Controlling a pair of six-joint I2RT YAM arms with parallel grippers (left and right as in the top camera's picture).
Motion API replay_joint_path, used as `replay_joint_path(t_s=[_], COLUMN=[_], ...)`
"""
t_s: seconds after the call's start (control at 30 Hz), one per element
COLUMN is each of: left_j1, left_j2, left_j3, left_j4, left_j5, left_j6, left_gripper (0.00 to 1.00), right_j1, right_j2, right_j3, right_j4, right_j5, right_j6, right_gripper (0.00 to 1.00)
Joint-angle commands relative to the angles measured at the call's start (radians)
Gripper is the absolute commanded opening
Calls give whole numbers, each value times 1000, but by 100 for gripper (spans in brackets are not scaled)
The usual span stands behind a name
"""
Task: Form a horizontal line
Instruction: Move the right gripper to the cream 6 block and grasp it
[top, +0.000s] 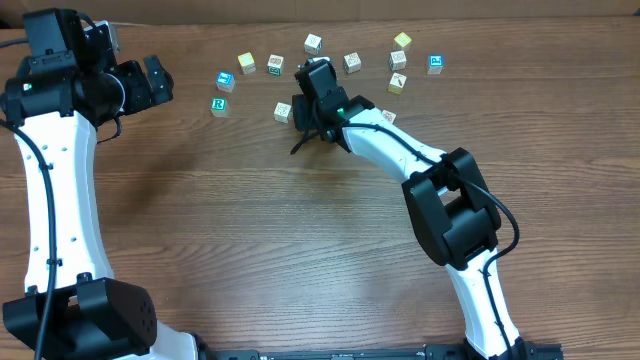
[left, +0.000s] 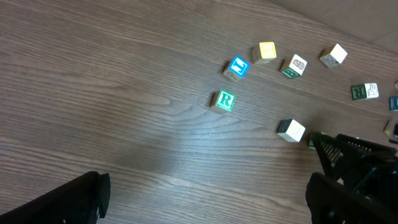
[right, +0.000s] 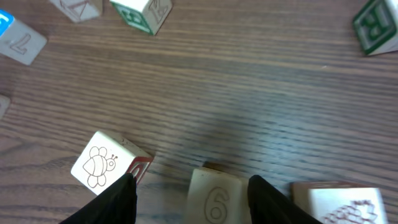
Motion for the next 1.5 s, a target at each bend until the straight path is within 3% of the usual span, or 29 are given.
replay_joint_path(t_s=[0.0, 0.27, 0.37, 0.77, 0.93, 1.17, 1.33, 1.47], left_j1=[1, 1, 1, 1, 1, 1, 1, 1], left_j2=[1, 1, 1, 1, 1, 1, 1, 1], left_j3=[17, 17, 17, 17, 17, 17, 17, 17], left_j4=[2, 2, 1, 1, 2, 2, 1, 1], left_j5=[-3, -3, -3, -3, -3, -3, -3, -3], left_j6=[-14, -14, -14, -14, -14, -14, -14, -14], left_gripper=[100, 100, 100, 100, 100, 100, 100, 100], right_j1=[7, 7, 7, 7, 7, 7, 7, 7], right_j2=[36, 38, 38, 38, 38, 38, 16, -33], right_j3=[10, 10, 10, 10, 10, 10, 11, 11], right_j4=[-4, -34, -36, -48, -48, -48, -48, -64], right_j5=[3, 50, 50, 50, 50, 46, 47, 46], right_j6=[11, 11, 11, 11, 11, 11, 11, 11], right_gripper=[55, 55, 62, 63, 52, 45, 21, 21])
